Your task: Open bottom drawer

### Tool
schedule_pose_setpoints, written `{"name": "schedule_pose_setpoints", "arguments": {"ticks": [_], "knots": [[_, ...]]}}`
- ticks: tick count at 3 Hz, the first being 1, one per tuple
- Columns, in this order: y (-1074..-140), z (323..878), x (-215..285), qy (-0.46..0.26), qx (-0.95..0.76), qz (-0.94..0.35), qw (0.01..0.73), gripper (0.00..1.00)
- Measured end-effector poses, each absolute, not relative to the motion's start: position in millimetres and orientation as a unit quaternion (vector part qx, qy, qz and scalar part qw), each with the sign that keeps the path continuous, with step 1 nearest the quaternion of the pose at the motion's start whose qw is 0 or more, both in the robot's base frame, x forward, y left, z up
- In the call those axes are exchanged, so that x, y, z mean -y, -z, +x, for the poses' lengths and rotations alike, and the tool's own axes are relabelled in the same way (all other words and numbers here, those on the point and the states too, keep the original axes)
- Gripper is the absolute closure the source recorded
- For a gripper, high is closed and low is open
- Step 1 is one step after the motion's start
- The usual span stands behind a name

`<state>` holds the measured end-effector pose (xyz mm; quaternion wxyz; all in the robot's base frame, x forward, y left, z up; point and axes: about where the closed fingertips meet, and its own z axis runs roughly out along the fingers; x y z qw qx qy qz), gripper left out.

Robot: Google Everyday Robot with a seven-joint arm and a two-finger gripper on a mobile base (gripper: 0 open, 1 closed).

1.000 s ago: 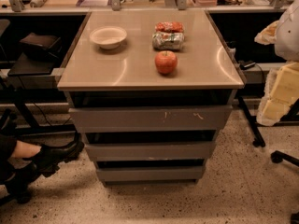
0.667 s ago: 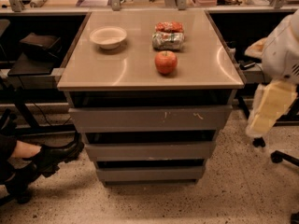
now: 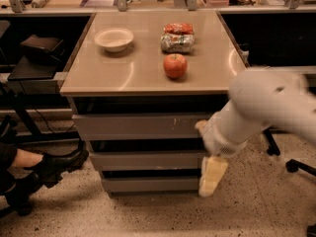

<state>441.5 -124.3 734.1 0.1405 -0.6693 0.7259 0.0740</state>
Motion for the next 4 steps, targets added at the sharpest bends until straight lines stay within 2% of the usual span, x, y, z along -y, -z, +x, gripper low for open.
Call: {"name": "schedule_pose_setpoints", "arguments": {"ticks": [1, 2, 4], "knots": [[-600, 430, 88, -0.120, -0.723, -0.674, 0.094, 0.00], [-505, 440, 63, -0.148, -0.734, -0.656, 0.097, 0.00], [-449, 436, 51, -0.171, -0.754, -0.628, 0.092, 0.00]]}}
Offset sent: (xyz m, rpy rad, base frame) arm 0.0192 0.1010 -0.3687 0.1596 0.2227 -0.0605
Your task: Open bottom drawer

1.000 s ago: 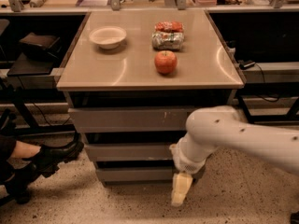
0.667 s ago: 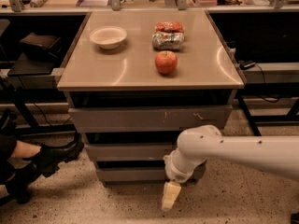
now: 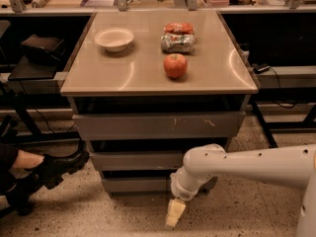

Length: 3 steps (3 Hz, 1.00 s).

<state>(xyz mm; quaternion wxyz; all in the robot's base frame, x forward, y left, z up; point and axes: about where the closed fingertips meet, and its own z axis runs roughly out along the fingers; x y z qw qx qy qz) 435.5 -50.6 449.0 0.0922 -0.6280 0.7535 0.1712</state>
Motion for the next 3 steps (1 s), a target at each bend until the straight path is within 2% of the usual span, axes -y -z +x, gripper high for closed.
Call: {"name": "schedule_pose_setpoints", "arguments": {"ticks": [2, 3], "knots": [[-332, 421, 91, -0.099, -0.781, -0.615, 0.044, 0.00], [-329, 437, 98, -0.084, -0.794, -0.598, 0.068, 0.00]]}}
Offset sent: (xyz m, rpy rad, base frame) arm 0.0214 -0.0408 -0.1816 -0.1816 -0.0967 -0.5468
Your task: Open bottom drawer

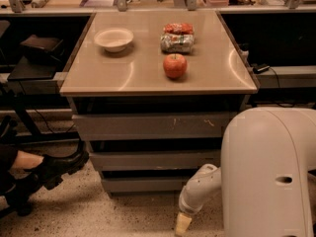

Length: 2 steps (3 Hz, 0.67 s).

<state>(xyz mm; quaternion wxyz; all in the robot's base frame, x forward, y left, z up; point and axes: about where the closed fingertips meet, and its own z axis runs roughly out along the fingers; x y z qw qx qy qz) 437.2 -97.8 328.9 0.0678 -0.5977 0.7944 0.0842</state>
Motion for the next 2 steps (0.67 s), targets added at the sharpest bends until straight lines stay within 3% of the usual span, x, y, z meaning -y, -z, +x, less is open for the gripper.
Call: {"name": "schedule_pose_setpoints", "arguments": {"ticks": [2], "knots": [[-319, 446, 107, -0.074, -0.797, -0.595, 0.064, 0.00]]}}
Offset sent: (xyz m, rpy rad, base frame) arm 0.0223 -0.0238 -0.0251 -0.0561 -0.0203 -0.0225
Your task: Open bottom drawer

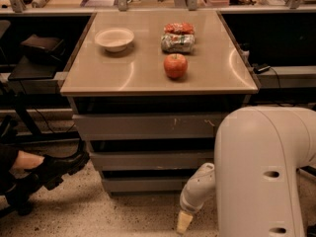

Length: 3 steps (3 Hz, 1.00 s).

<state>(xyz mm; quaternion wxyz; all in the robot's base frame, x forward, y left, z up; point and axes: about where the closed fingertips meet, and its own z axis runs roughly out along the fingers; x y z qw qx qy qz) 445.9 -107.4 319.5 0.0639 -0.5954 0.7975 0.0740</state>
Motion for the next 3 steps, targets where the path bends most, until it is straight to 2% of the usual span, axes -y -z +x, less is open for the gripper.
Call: {"name": "schedule_pose_setpoints", "arguments": {"ticks": [1, 2, 3], "knots": [[-331, 476, 133, -0.031, -0.797, -0.597, 0.089, 0.00], [-394, 527, 194, 0.028, -0.803, -0.568, 0.175, 0.00], [-432, 544, 206, 0.050, -0.791, -0.572, 0.209, 0.00]]}}
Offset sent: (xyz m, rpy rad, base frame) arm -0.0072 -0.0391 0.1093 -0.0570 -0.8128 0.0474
